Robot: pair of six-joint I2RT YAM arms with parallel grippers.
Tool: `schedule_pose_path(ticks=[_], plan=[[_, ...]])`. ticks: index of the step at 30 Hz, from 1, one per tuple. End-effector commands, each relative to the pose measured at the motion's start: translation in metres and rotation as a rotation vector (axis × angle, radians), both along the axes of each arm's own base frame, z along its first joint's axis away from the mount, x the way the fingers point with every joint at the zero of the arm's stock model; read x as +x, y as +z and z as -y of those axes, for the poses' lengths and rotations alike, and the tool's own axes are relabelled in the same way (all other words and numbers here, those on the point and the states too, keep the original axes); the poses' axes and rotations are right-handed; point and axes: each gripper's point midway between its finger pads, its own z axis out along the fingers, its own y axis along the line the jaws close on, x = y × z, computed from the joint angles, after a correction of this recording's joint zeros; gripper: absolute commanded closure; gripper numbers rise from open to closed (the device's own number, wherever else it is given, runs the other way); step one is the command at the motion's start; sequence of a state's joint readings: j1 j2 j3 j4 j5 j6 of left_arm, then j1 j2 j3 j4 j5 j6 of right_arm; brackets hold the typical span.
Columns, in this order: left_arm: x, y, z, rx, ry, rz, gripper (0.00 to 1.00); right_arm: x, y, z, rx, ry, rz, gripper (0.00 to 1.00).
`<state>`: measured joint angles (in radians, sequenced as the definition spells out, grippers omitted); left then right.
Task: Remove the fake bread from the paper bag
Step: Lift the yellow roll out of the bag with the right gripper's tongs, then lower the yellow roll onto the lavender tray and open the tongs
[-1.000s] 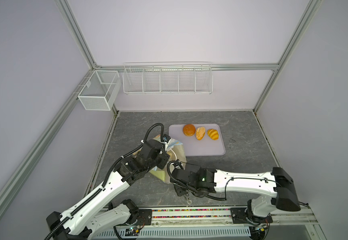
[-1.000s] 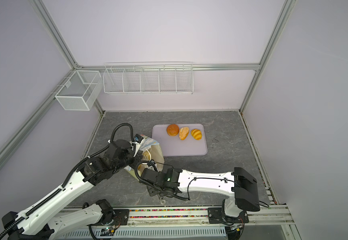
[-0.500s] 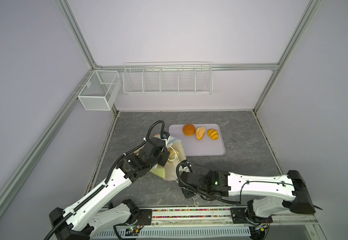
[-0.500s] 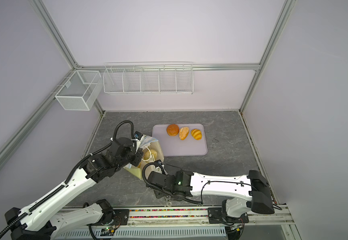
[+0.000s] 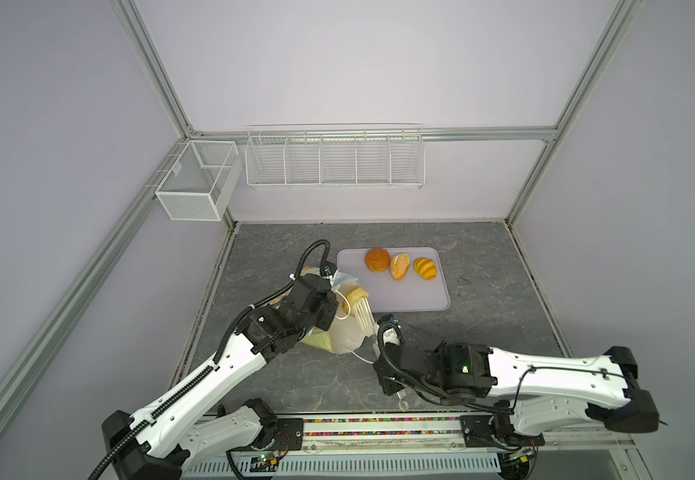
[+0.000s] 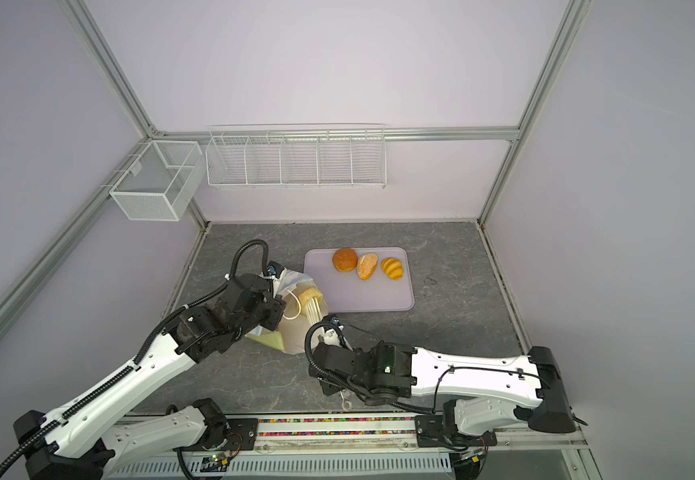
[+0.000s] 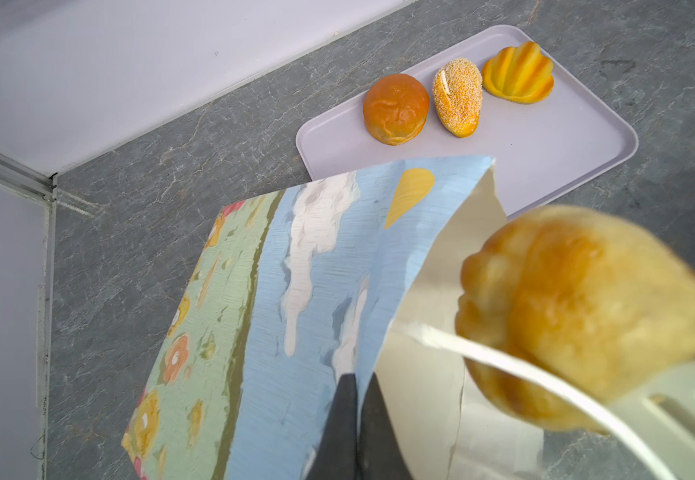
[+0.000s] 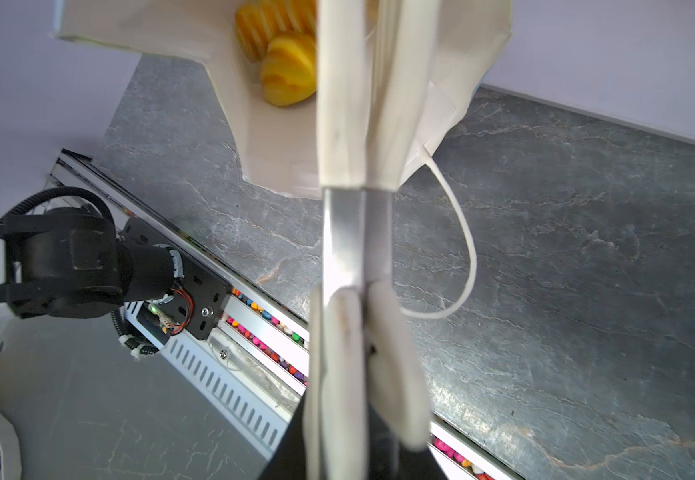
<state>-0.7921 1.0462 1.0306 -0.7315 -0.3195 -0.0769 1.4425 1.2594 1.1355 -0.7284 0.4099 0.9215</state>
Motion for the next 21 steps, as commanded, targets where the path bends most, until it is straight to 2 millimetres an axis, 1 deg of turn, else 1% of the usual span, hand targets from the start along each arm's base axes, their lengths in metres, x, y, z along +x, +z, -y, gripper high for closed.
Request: schedule_pose_path(ticks=[1,5,10,13,15,18,21], plan=[[0.003,0.004,-0.007,0.010,0.052,-0.003,1.00,0.009,0.020,0.010,0.060,-0.051,0.062,0.93],[0.004,0.004,-0.008,0.011,0.060,-0.004,1.00,0.019,0.034,0.025,0.068,-0.076,0.108,0.94],[0.002,0.006,-0.011,0.016,0.062,-0.004,1.00,0.040,0.038,0.051,0.058,-0.127,0.107,0.94],[-0.001,0.008,-0.015,0.020,0.065,-0.002,1.00,0.061,0.033,0.071,0.046,-0.168,0.091,0.94],[-0.004,0.011,-0.018,0.016,0.070,0.001,1.00,0.078,0.026,0.081,0.047,-0.187,0.068,0.94],[-0.009,0.014,-0.022,0.004,0.070,0.001,1.00,0.099,0.011,0.083,0.076,-0.186,0.004,0.94],[-0.013,0.017,-0.028,0.001,0.081,0.002,1.00,0.120,-0.006,0.075,0.109,-0.173,-0.045,0.94]])
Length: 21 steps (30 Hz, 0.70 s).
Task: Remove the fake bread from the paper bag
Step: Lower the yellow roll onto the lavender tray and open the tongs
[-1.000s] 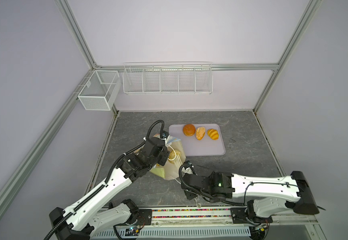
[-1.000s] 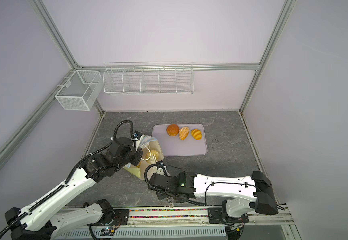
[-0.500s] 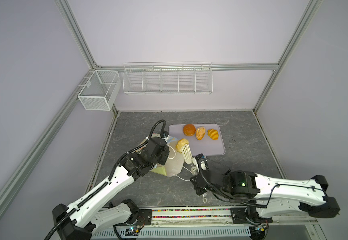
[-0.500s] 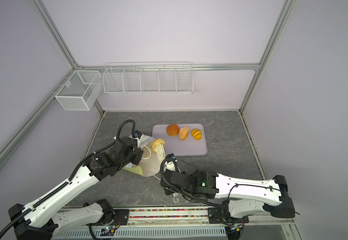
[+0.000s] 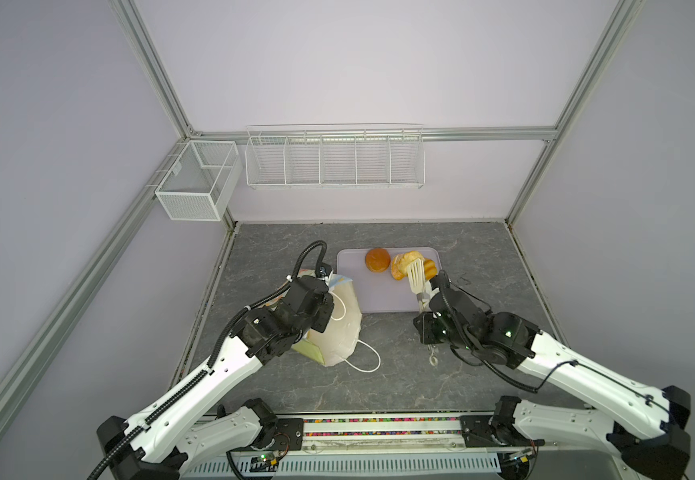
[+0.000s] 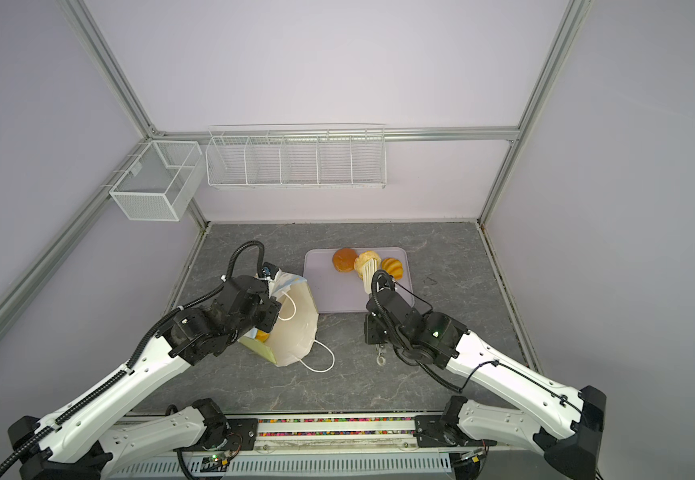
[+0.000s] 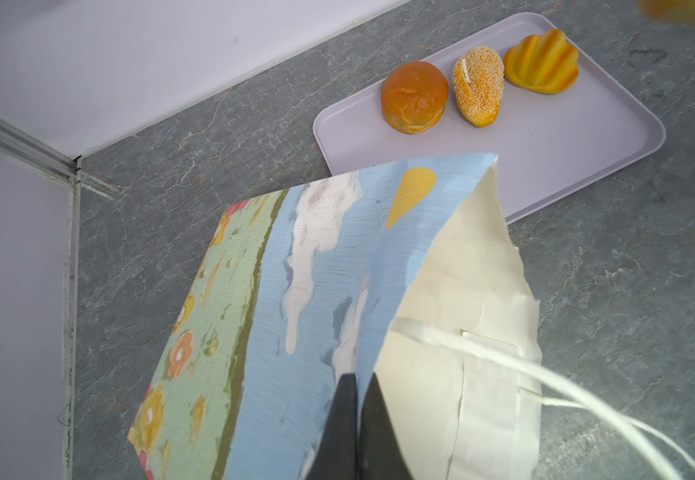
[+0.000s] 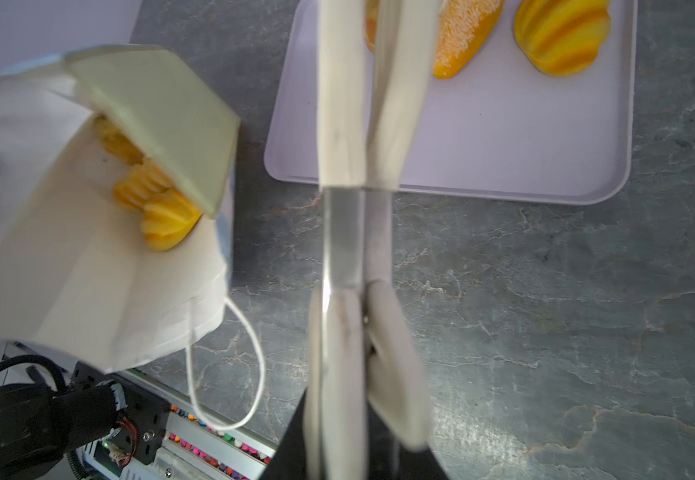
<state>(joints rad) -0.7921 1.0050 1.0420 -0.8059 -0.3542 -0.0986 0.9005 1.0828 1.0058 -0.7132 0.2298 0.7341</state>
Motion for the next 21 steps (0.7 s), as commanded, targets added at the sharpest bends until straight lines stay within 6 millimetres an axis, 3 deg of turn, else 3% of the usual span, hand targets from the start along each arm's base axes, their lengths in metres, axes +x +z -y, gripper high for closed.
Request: schedule_pose_path(ticks=[1,5,12,15,21], plan=[[-0.006,0.014,-0.014,-0.013,0.048,0.009,1.00,0.015,-0.008,-0.030,0.102,0.126,-0.028,0.94],[-0.011,0.015,-0.022,-0.013,0.066,0.010,1.00,0.037,-0.035,-0.040,0.119,0.154,-0.111,0.94],[-0.012,0.012,-0.025,-0.007,0.077,0.010,1.00,0.060,-0.077,-0.028,0.162,0.142,-0.193,0.94],[-0.010,0.009,-0.024,-0.001,0.075,0.006,1.00,0.062,-0.089,-0.022,0.169,0.143,-0.219,0.94],[-0.008,0.001,-0.020,0.003,0.070,-0.004,1.00,0.050,-0.131,-0.005,0.105,0.114,-0.318,0.91]])
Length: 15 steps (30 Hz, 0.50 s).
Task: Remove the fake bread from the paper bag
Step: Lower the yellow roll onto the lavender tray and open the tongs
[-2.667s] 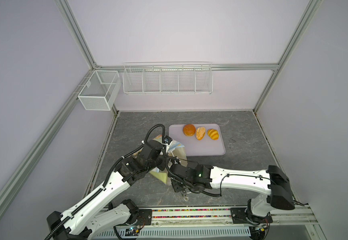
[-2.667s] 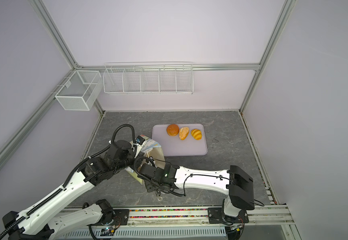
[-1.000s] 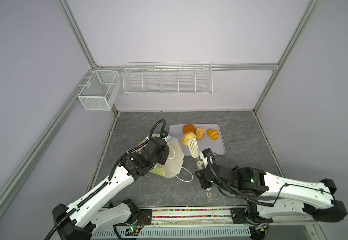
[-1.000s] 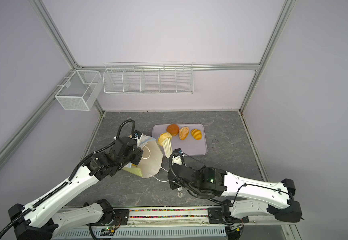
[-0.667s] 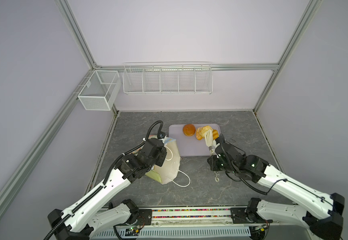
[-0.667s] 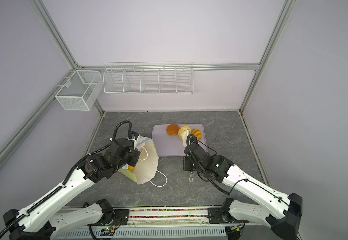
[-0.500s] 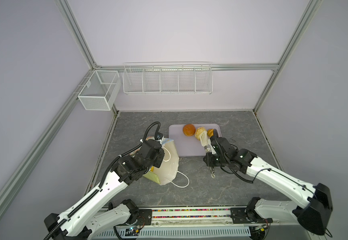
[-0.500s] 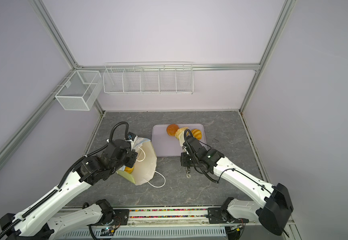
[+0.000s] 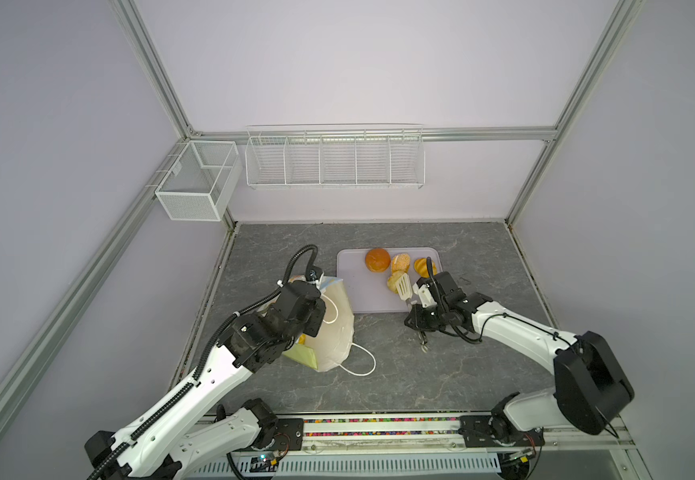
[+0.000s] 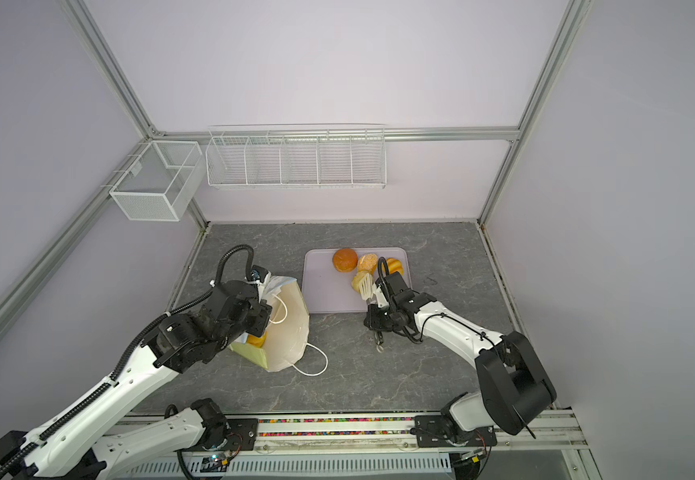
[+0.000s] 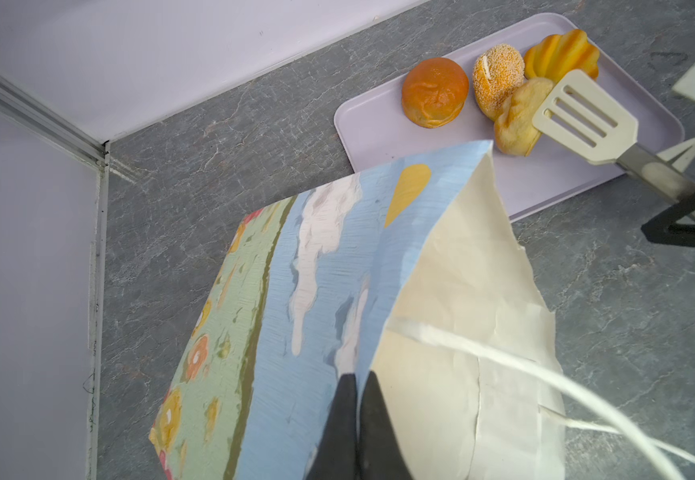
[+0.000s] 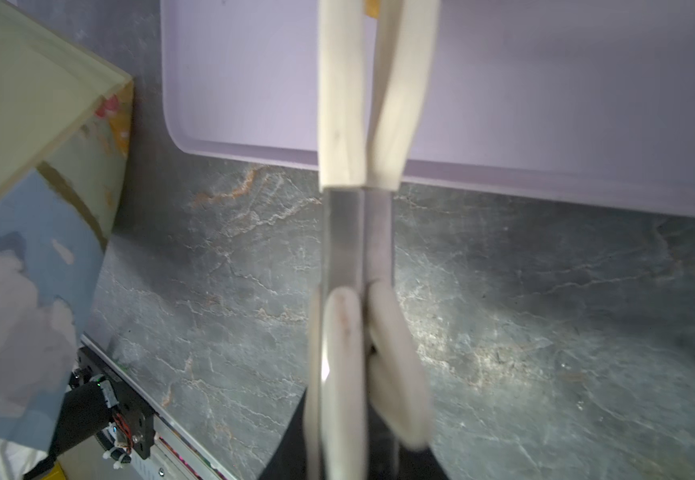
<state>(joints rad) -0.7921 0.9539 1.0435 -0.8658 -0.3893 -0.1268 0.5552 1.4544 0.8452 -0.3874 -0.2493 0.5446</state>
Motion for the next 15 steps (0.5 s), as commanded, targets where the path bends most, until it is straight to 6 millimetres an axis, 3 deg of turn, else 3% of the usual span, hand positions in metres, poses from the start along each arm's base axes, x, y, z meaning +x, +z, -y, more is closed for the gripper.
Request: schedule_pose_path(ticks=[1,9,15], plan=[[0.001,-0.005,-0.002,0.001,0.024,-0.013,1.00,0.000,-0.010,0.002,0.015,0.013,0.002,0.89],[0.000,-0.008,-0.003,0.004,0.025,-0.014,1.00,-0.015,-0.029,0.029,-0.085,-0.068,-0.064,0.80],[0.001,-0.009,-0.001,0.002,0.018,-0.012,1.00,-0.038,-0.029,0.054,-0.162,-0.134,-0.087,0.70]])
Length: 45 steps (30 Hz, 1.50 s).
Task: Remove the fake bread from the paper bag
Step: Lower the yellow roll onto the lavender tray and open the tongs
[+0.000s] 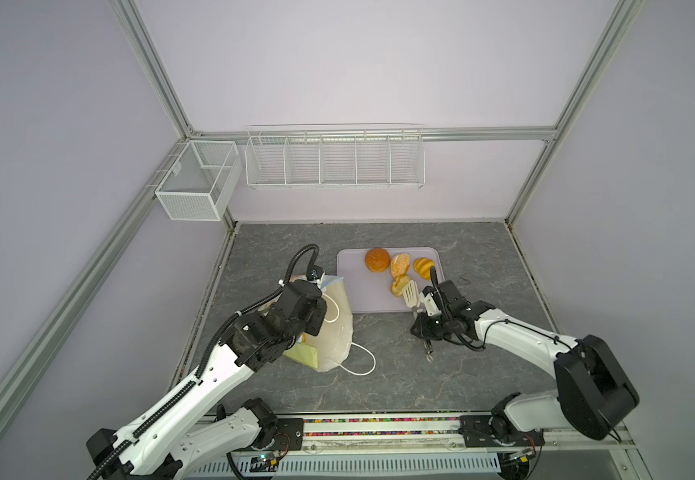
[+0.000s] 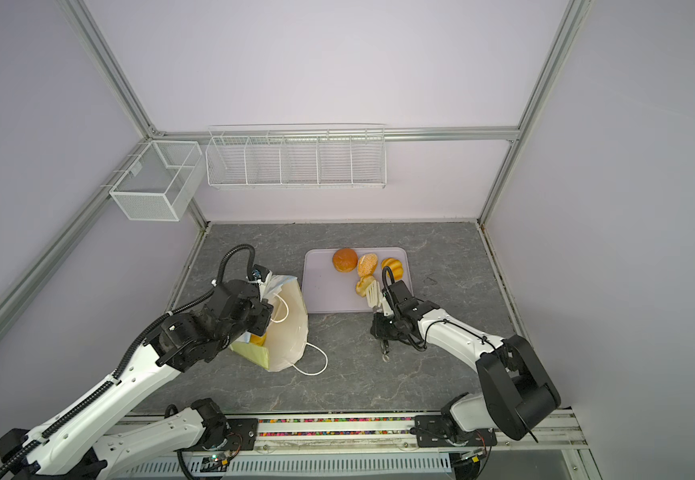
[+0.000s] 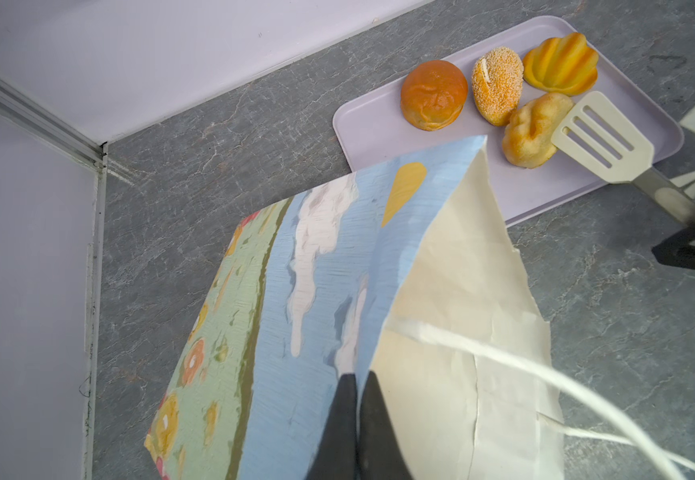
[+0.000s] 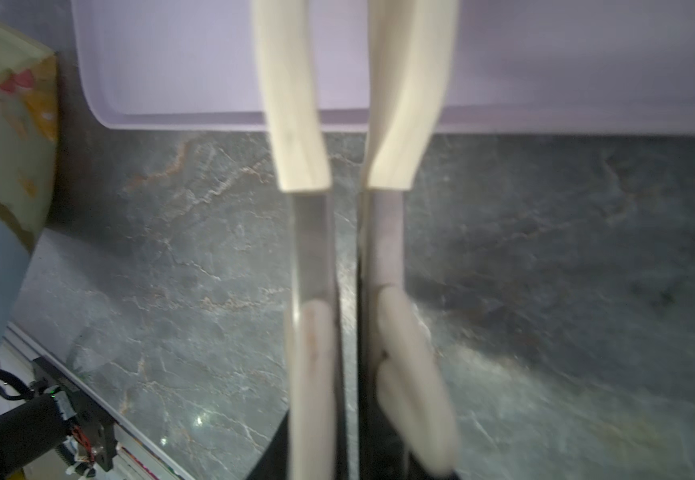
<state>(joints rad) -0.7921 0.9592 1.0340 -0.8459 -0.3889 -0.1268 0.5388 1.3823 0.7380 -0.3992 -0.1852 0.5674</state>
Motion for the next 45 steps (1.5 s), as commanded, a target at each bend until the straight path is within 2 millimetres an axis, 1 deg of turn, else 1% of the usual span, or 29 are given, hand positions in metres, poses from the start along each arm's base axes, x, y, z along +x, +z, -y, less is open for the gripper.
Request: schedule_pose_path(ticks=[1,6,9,12,14,17,19,23,27,29,31,32,36,39,45], plan=[[-0.001,-0.008,-0.002,0.003,0.015,-0.016,1.00,-0.024,-0.009,0.029,-0.105,-0.075,-0.064,0.69],[0.002,-0.011,0.004,-0.005,0.001,-0.025,1.00,-0.036,-0.004,0.042,-0.154,-0.082,-0.065,0.68],[0.003,-0.011,0.007,-0.011,-0.005,-0.026,1.00,-0.040,-0.003,0.048,-0.182,-0.087,-0.068,0.67],[0.002,-0.010,0.007,-0.012,-0.007,-0.024,1.00,-0.043,0.003,0.050,-0.189,-0.086,-0.060,0.69],[0.002,-0.009,0.006,-0.010,-0.008,-0.023,1.00,-0.044,0.010,0.048,-0.189,-0.078,-0.049,0.71],[0.001,-0.008,0.005,-0.010,-0.008,-0.020,1.00,-0.048,0.021,0.043,-0.197,-0.054,-0.027,0.79],[0.002,-0.007,0.006,-0.011,-0.010,-0.017,1.00,-0.051,0.024,0.036,-0.194,-0.034,-0.022,0.83],[0.003,-0.005,0.008,-0.018,-0.013,-0.014,1.00,-0.051,0.028,0.014,-0.172,0.021,-0.020,0.87],[0.004,-0.005,0.011,-0.017,-0.020,-0.018,1.00,-0.043,0.029,-0.008,-0.143,0.064,-0.013,0.90],[0.004,-0.005,0.010,-0.015,-0.020,-0.021,1.00,-0.037,0.029,-0.014,-0.141,0.074,-0.003,0.91],[0.003,-0.005,0.010,-0.018,-0.018,-0.021,1.00,-0.035,0.021,-0.013,-0.172,0.088,-0.018,0.92],[0.003,-0.005,0.010,-0.020,-0.017,-0.021,1.00,-0.026,0.028,-0.018,-0.169,0.089,-0.001,0.92],[0.002,-0.007,0.010,-0.019,-0.020,-0.028,1.00,-0.007,0.024,-0.017,-0.195,0.083,0.000,0.93],[0.001,-0.006,0.011,-0.022,-0.023,-0.031,1.00,0.009,0.021,-0.008,-0.221,0.050,0.002,0.94],[0.000,-0.005,0.007,-0.018,-0.017,-0.026,1.00,0.026,0.019,0.004,-0.266,0.042,0.000,0.94]])
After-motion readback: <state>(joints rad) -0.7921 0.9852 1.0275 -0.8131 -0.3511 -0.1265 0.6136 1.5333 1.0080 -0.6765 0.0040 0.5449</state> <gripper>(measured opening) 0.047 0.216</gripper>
